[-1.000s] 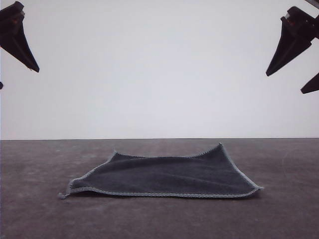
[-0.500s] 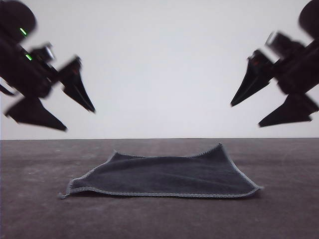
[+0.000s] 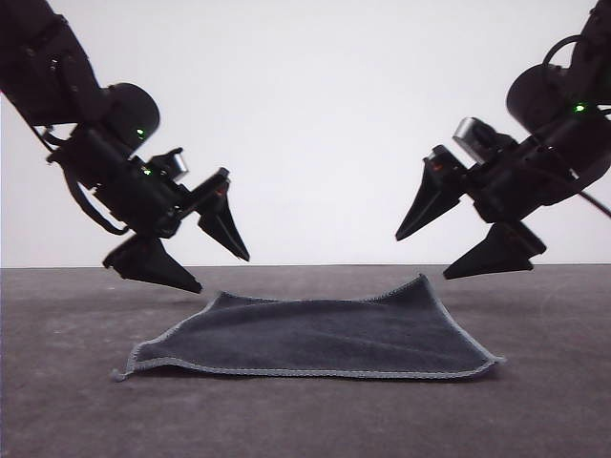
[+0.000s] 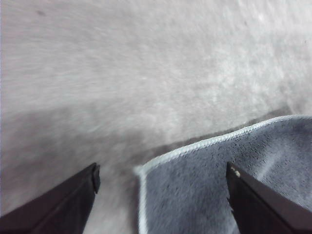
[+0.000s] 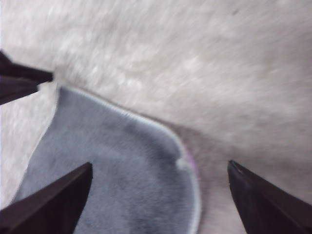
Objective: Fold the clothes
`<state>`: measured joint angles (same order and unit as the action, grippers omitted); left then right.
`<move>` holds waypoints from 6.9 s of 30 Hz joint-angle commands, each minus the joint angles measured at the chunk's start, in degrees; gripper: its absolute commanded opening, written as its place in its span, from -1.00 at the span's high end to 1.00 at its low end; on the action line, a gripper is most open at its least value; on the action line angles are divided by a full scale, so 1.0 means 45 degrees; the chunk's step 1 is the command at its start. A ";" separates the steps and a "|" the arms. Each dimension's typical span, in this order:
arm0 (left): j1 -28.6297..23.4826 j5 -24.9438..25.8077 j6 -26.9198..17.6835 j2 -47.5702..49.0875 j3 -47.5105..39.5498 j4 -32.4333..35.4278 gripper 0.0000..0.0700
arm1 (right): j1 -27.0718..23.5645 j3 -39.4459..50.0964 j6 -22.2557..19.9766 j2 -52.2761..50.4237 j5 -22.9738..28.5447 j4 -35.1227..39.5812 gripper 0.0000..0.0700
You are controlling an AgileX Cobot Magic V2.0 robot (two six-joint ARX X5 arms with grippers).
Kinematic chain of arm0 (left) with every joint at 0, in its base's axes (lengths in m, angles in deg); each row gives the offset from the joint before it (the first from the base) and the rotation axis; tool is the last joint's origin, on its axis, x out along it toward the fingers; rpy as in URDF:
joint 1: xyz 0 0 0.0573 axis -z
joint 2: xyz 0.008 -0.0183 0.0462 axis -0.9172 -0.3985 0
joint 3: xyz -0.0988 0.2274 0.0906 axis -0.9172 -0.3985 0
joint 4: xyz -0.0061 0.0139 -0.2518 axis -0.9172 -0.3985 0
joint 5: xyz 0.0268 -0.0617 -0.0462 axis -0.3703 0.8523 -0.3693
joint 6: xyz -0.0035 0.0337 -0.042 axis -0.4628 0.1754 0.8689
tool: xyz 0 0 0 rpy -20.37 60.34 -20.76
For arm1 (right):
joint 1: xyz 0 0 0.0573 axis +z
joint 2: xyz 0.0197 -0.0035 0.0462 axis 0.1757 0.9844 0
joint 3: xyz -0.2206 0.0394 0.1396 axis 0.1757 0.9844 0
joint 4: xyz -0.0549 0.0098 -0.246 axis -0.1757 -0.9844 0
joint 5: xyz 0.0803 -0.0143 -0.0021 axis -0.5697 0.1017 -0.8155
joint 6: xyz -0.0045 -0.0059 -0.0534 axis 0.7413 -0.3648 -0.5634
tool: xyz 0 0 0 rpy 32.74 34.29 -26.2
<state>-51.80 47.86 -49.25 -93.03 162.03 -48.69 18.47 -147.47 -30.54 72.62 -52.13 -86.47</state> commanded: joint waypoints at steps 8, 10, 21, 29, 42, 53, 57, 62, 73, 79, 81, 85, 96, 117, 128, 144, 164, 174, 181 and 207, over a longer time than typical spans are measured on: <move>0.0428 0.0077 -0.0385 -0.0901 0.0422 -0.0161 -0.42 | 0.0374 -0.0224 0.0025 0.0998 0.0354 0.0095 -0.60; 0.0460 0.0079 -0.0446 -0.0901 0.0422 -0.0200 -0.42 | 0.0377 -0.0223 0.0034 0.1010 0.0385 0.0156 -0.56; 0.0499 0.0074 -0.0482 -0.0901 0.0422 -0.0190 0.38 | 0.0380 -0.0223 0.0028 0.1010 0.0336 0.0567 0.51; 0.0497 -0.0266 -0.0670 -0.0901 0.0422 -0.0203 1.00 | 0.0376 -0.0223 -0.0053 0.1010 0.0409 0.0782 0.99; 0.0448 0.0002 -0.1603 -0.0451 0.0496 -0.1207 1.00 | 0.0030 -0.0228 -0.0111 0.0927 -0.1895 0.0566 0.99; 0.0448 0.0424 -0.2480 0.1210 0.0505 -0.3658 1.00 | -0.0430 -0.0228 -0.1891 0.0072 -0.3506 -0.2499 0.99; 0.0448 0.0968 -0.2699 0.1504 0.0505 -0.4764 1.00 | -0.0486 -0.0228 -0.2485 -0.0299 -0.3943 -0.3789 0.99; 0.0526 0.1363 -0.3002 0.1747 0.0505 -0.5699 1.00 | -0.0470 -0.0228 -0.3503 -0.0560 -0.4168 -0.5435 0.99; 0.0574 0.2208 -0.3755 0.2164 0.0505 -0.7666 1.00 | -0.0452 -0.0228 -0.4509 -0.0631 -0.4171 -0.7255 0.99; 0.0569 0.2327 -0.4417 0.2164 0.0505 -0.8735 1.00 | -0.0423 -0.0228 -0.4757 -0.0631 -0.4171 -0.8004 0.99; 0.0572 0.2327 -0.4565 0.2164 0.0505 -0.9034 1.00 | -0.0394 -0.0228 -0.4823 -0.0631 -0.4173 -0.8202 0.99; 0.0569 0.2327 -0.4729 0.2164 0.0505 -0.9540 1.00 | -0.0303 -0.0228 -0.5054 -0.0631 -0.4167 -0.8688 0.99; 0.0569 0.2345 -0.4844 0.2164 0.0505 -1.0031 1.00 | -0.0144 -0.0228 -0.5357 -0.0631 -0.4166 -0.9331 0.97; 0.0569 0.4760 -0.5477 0.2164 0.0505 -1.1384 0.07 | -0.0149 -0.0228 -0.6048 -0.0631 -0.4863 -1.0598 -0.23; 0.0404 0.4538 -0.5624 0.2724 0.0515 -1.1906 -0.15 | -0.0246 -0.0228 -0.6637 -0.1400 -0.4574 -1.0826 -0.23; -0.0594 -0.1775 -0.2617 0.7543 0.0402 -1.0401 -0.26 | -0.0319 0.0046 -0.4822 -0.7402 0.0731 -1.1984 -0.27; -0.1602 -0.1722 -0.2656 0.8488 -0.3157 -0.9050 -0.25 | -0.0316 0.5255 0.0310 -0.6372 -0.1065 -0.4411 -0.33; -0.1602 -0.1680 -0.2656 0.8488 -0.3152 -0.8864 -0.25 | 0.0400 0.5255 0.1343 -0.3337 -0.1804 -0.2396 -0.33; -0.1602 -0.1676 -0.2656 0.8488 -0.3152 -0.8859 -0.25 | 0.1078 0.5255 0.1682 -0.2507 -0.2191 -0.1335 0.37; -0.1597 -0.1243 -0.2607 0.8488 -0.3152 -0.8854 -0.25 | 0.4756 0.4067 0.4961 -0.2378 -0.1912 0.3557 1.00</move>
<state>-59.01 41.94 -61.18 -54.31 147.36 -88.82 39.30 -128.21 -9.47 60.56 -60.98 -71.12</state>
